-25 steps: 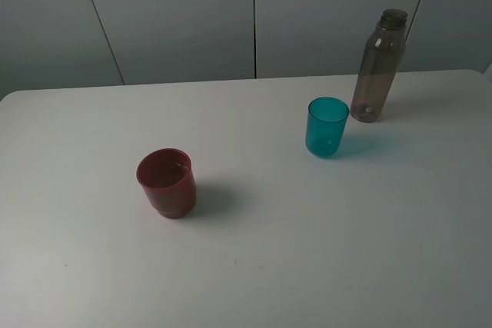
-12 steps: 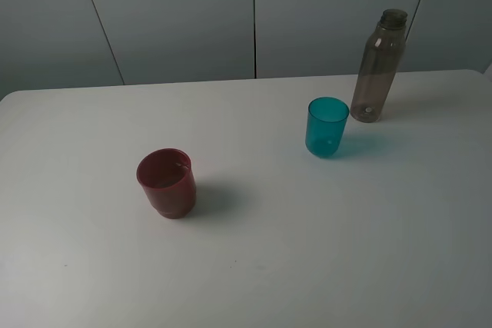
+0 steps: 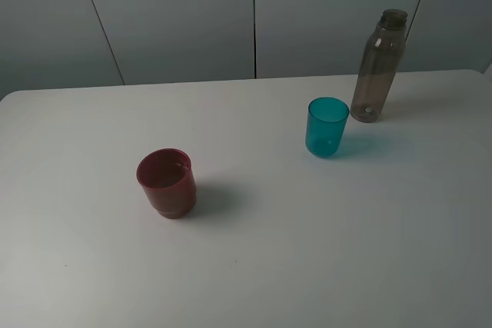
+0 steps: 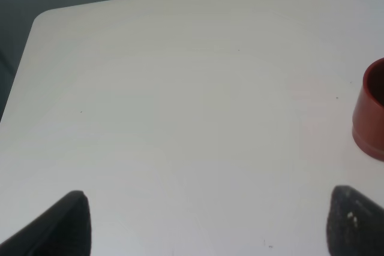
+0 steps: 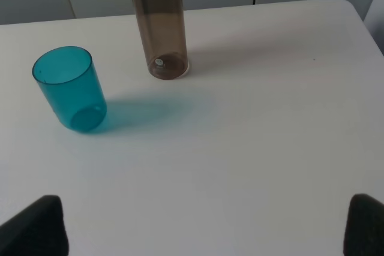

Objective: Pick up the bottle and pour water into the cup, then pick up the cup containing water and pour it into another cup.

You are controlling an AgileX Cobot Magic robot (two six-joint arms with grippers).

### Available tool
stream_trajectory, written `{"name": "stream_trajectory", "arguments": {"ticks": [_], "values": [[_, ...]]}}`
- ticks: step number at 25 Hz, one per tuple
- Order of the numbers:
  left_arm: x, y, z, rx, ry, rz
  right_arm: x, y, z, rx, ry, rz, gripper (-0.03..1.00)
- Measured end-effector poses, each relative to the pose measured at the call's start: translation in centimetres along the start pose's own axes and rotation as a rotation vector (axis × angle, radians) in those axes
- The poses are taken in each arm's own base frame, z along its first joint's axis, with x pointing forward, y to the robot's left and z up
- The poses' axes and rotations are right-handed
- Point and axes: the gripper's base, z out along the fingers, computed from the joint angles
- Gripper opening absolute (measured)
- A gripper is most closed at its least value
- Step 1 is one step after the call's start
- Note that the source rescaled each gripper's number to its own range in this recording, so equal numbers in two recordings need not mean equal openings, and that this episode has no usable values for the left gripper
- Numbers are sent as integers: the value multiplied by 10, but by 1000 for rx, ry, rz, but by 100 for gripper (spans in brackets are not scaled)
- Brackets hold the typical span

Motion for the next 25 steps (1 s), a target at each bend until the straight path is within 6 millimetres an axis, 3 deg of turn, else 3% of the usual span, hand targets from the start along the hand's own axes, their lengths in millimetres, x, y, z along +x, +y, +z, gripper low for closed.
{"name": "stream_trajectory", "arguments": {"ticks": [25], "values": [[0, 0, 0, 0, 0, 0, 0, -1, 0, 7, 0, -4, 99]]}}
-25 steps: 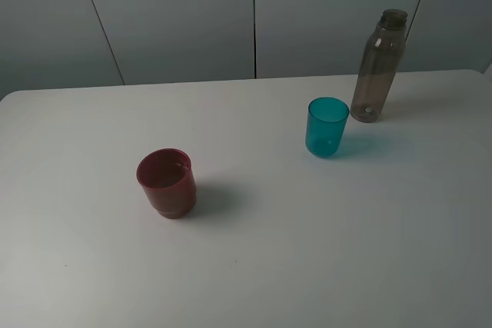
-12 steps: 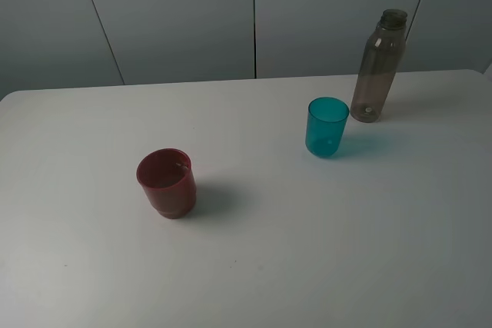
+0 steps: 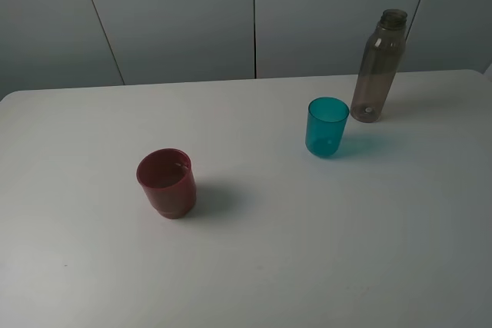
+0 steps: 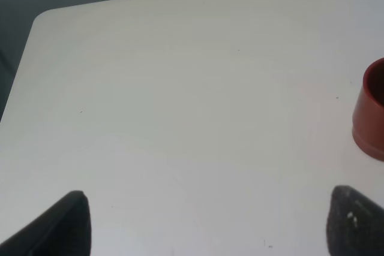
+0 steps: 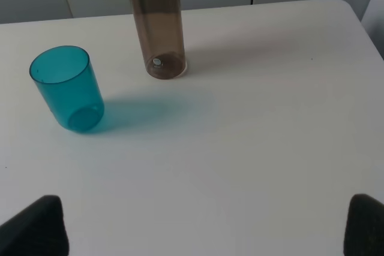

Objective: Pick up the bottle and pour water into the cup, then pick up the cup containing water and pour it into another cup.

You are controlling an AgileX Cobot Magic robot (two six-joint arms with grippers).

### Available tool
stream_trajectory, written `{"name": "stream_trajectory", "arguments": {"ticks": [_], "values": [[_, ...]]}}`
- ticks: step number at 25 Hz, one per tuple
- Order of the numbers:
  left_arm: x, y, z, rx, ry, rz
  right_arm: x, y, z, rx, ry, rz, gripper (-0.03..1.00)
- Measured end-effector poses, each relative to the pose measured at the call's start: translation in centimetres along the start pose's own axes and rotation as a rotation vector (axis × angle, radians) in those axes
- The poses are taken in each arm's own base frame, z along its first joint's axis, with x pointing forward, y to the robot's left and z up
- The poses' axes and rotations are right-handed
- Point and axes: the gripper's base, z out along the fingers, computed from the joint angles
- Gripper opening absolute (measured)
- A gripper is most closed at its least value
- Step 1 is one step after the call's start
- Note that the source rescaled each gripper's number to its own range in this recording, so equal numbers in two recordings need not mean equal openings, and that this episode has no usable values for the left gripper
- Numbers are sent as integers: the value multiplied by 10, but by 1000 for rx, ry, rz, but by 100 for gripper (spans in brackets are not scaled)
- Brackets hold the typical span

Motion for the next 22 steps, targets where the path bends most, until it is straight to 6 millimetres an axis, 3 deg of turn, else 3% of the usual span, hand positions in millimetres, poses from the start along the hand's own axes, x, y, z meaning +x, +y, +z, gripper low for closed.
{"name": "stream_trajectory", "arguments": {"ticks": [22], "values": [[0, 0, 0, 0, 0, 0, 0, 0, 0, 0, 0, 2, 99]]}}
